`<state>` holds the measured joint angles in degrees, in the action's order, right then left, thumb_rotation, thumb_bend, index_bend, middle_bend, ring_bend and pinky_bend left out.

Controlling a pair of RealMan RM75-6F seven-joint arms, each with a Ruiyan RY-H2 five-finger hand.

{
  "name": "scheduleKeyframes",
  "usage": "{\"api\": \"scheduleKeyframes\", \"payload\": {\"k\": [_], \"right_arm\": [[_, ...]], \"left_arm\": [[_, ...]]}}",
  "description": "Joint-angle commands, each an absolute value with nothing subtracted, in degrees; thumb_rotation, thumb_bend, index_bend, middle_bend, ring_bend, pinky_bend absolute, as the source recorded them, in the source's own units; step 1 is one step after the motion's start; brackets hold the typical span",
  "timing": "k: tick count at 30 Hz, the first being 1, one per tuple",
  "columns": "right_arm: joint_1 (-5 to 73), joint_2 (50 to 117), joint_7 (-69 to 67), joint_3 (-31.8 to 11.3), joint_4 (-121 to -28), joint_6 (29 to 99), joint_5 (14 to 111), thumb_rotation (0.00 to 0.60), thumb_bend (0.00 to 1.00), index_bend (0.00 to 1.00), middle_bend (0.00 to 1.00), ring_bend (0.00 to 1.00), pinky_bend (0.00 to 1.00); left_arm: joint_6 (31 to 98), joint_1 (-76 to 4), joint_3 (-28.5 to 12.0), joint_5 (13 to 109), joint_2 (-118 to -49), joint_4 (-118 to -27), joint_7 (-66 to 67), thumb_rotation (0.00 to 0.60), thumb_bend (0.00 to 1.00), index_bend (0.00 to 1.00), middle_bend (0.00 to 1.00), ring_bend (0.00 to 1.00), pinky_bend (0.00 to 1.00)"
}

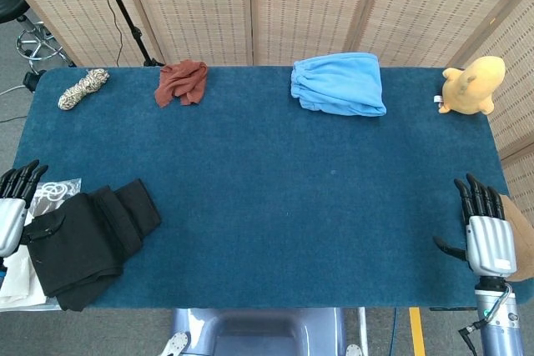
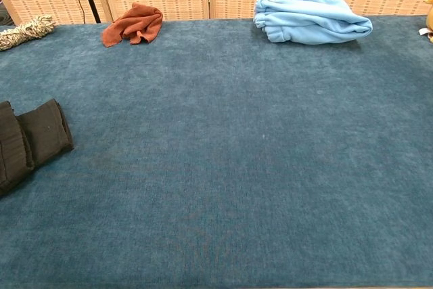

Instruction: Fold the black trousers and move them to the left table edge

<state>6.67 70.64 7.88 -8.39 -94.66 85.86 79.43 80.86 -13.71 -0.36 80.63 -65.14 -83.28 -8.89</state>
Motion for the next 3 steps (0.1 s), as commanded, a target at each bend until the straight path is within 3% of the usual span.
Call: {"api": "scheduleKeyframes", "payload": {"k": [1, 3], "right_arm": [[6.7, 70.6, 8.0, -8.4, -94.8, 85.8, 79.3, 0.6, 0.0, 0.02, 0.0, 0.0, 0.0], [6.6, 70.6, 8.1, -8.4, -94.9, 85.7, 79.2, 0.6, 0.0, 0.02, 0.0, 0.0, 0.0]], "left_arm": [[79.6, -14.1, -1.1, 80.0, -65.2, -84.4, -7.3, 0.397, 0.3, 0.0, 0.0, 0.0, 0.0], [79.4, -14.2, -1.3, 80.0, -65.5, -84.6, -6.8, 0.399, 0.3, 0.0, 0.0, 0.0, 0.0]]}}
